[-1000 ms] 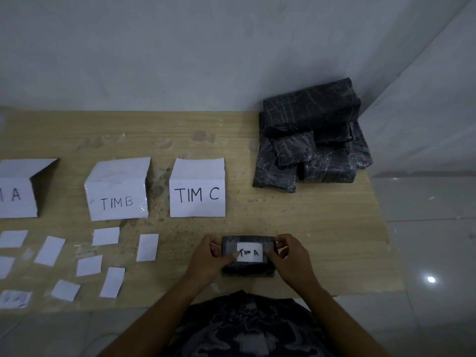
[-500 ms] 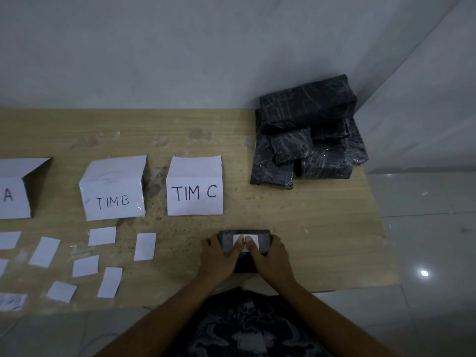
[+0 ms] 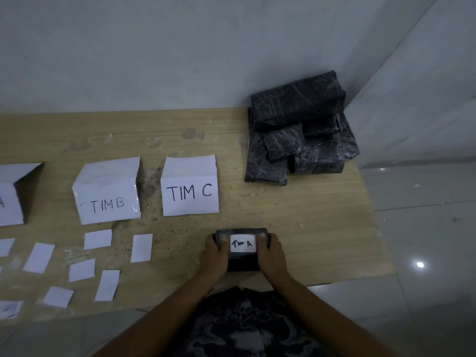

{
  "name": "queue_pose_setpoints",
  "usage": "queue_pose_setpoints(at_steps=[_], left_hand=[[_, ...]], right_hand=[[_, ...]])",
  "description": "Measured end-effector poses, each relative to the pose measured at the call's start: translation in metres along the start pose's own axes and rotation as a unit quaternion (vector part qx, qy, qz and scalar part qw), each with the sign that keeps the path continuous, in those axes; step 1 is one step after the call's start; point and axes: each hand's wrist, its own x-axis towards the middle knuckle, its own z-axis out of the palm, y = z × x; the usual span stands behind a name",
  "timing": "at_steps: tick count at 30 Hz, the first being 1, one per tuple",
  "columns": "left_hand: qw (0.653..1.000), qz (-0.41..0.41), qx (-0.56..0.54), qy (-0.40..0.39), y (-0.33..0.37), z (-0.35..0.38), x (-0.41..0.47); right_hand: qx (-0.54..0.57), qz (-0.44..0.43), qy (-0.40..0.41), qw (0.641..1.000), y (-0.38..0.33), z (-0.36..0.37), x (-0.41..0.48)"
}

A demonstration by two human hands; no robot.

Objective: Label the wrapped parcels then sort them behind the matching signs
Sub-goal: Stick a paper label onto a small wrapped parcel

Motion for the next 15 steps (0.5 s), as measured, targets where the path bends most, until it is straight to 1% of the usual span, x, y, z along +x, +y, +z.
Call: queue_pose_setpoints(at_steps=[3,5,7,11,15], left_hand=[[0.999,-0.011,-0.041,-0.012,0.0,-0.002,-0.003],[0.998,-0.01,-0.064,-0.008,0.0,-0.003,-0.006],[0.998,0.001,-0.06,-0.004,0.0,-0.003,-0.01],[0.999,0.027,-0.027,-0.008,-0.001,-0.002,-0.013],[0.999,0.028,-0.024,0.001,0.003,-0.002,-0.016]], right_hand=[[-0.011,0.001,0.01,1.0,-0.001,-0.001,-0.002],[-0.005,0.013,0.001,1.0,0.0,-0.001,-0.003],[0.003,0.015,-0.01,1.0,0.001,-0.001,-0.005],[-0.01,-0.011,-0.016,1.0,0.007,-0.002,-0.006],[0.04,-0.013,-0.005,0.999,0.013,-0.008,-0.01]])
